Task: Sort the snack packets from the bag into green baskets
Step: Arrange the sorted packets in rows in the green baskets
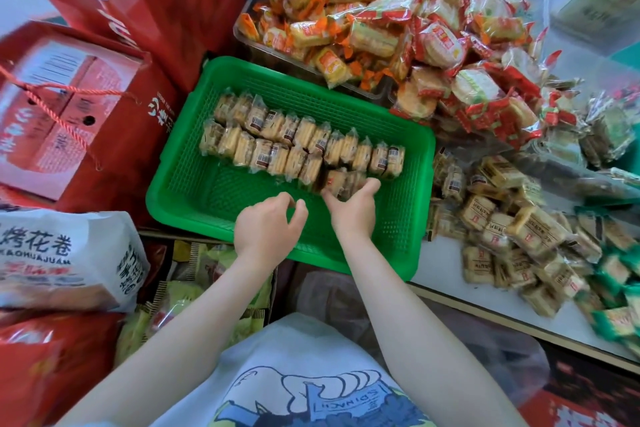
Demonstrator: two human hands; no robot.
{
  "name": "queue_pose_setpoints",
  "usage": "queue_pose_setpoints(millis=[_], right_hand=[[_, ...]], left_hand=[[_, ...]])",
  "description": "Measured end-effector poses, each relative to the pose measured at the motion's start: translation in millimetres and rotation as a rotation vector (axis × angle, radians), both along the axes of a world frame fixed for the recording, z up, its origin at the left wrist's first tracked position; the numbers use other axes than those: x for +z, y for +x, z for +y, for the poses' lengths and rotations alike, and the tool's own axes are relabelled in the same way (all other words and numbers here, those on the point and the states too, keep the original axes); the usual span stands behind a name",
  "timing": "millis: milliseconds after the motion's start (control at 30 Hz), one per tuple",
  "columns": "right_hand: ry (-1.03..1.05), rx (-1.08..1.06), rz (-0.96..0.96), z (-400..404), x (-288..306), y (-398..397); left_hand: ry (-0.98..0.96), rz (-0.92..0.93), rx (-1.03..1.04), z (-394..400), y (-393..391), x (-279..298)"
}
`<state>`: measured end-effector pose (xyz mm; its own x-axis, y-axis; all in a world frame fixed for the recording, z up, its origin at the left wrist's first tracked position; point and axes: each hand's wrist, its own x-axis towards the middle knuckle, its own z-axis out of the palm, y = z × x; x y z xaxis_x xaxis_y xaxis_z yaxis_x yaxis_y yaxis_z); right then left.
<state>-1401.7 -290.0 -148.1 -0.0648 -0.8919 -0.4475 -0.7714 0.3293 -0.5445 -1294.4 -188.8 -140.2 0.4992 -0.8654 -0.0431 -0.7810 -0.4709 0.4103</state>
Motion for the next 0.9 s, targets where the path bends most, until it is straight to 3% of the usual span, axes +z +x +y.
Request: queue_pose_setpoints(millis=[100, 200, 267, 333, 433, 600, 800, 900], right_hand=[[-0.066, 0.074, 0.053, 11, -2, 2], [0.014, -0.025, -0.024, 6, -6, 5], [0.233, -0.17, -0.186, -5, -7, 9], [0.507, -0.352, -0.471, -12, 2, 14], [0.561, -0.34, -0.649, -19, 4, 20], [0.426, -0.248, -0.533, -13, -15, 23], [0.534, -0.3, -0.582, -24, -13, 31], [0.436, -0.225, -0.538, -31, -12, 29]], left_hand=[[-0.023, -0.023, -0.002, 0, 0, -2], [-0.015, -0.047, -0.008, 0, 0, -5], [-0.012, -0.053, -0.017, 0, 0, -6], [-0.027, -0.059, -0.027, 0, 0, -6], [-0.053, -0.067, -0.034, 0, 0, -7], [-0.061, -0.067, -0.047, 1, 1, -9], [-0.06, -0.069, -0.053, 2, 1, -9], [-0.06, -0.052, -0.053, 1, 2, -8]])
